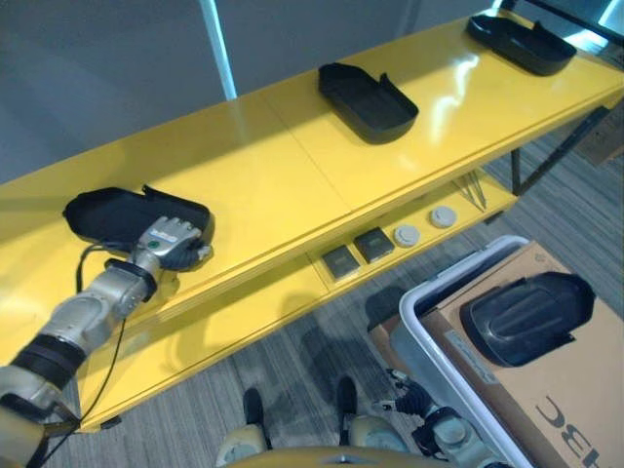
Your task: Move parts from the plastic box to the shelf.
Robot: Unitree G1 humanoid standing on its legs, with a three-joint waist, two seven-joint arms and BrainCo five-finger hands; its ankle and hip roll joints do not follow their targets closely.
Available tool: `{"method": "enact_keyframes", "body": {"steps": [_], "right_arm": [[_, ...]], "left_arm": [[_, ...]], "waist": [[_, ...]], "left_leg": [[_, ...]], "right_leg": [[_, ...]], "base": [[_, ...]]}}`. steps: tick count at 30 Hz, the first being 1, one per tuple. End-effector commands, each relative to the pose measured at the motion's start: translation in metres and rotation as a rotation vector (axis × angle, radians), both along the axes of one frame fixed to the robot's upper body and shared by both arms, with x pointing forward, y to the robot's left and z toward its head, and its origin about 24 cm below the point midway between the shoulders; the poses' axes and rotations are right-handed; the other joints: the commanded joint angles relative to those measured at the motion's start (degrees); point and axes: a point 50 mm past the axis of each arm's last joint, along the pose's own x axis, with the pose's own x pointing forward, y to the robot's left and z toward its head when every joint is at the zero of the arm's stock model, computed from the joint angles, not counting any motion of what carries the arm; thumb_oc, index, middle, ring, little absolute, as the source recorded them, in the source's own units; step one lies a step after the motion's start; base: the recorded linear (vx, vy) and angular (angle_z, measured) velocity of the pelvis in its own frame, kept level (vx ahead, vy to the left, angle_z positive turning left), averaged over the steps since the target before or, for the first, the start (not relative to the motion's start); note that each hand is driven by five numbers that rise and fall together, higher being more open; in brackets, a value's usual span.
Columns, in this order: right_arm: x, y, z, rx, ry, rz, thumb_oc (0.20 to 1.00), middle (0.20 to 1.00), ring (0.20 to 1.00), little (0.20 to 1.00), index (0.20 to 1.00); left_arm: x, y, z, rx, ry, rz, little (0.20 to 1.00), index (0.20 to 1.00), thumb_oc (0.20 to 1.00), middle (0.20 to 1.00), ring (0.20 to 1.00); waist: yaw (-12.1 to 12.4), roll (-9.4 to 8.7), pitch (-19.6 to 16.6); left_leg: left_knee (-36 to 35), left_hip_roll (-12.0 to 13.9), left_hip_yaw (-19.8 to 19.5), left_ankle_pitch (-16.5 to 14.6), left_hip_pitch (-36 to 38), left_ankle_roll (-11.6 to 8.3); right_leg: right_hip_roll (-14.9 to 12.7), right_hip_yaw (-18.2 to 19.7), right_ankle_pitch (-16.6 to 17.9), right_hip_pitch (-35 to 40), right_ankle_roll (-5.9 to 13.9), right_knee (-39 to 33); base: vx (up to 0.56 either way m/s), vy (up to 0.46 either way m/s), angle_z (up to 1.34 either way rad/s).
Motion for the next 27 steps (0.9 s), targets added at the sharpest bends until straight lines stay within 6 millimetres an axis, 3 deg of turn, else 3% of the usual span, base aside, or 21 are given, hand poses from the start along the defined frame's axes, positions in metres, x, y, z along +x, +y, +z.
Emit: {"method": "enact_keyframes", "body": {"steps": [1,6,15,27], "right_arm": [[0.012,0.016,0.009,0.086,-0.088,0.039,1.0,1.0,1.0,1.0,1.0],[0.004,0.013,0.007,0.082,-0.079,0.035,1.0,1.0,1.0,1.0,1.0],[0.001,0.014,0.006,0.081,-0.08,0.039,1.0,1.0,1.0,1.0,1.0],[0.003,0.014,0.004,0.083,-0.08,0.005,1.0,1.0,1.0,1.0,1.0]], "left_arm": [[0.011,0.001,0.039,0.03,-0.108,-0.098,0.2,0.2,0.2,0.2,0.2],[0.011,0.002,0.042,0.128,-0.071,-0.164,0.2,0.2,0.2,0.2,0.2],[0.01,-0.011,0.067,0.363,-0.106,-0.356,0.2,0.2,0.2,0.2,0.2],[0.005,0.017,0.054,0.263,-0.079,-0.192,0.2,0.2,0.2,0.2,0.2]], "waist": [[-1.4,-3.82,0.3],[-1.8,-3.91,-0.2],[-2.3,-3.79,-0.4],[-1.4,-3.66,0.2]], "left_leg": [[0.0,1.1,-0.4,-4.8,1.7,-1.53],[0.0,0.8,0.0,-4.8,0.7,-1.48],[0.0,0.4,0.9,-4.9,0.1,-1.34],[0.0,0.0,0.4,-5.0,1.1,-1.28]], "right_leg": [[-1.9,-0.4,-6.8,2.1,4.54,0.1],[-2.2,-0.1,-6.4,0.9,4.92,0.1],[-2.9,0.5,-5.9,-0.5,5.48,0.1],[-3.1,0.1,-6.3,1.0,5.31,0.1]], "base": [[-0.01,0.041,-0.07],[0.01,0.032,-0.1],[0.01,0.022,-0.04],[0.0,0.003,0.0]]}}
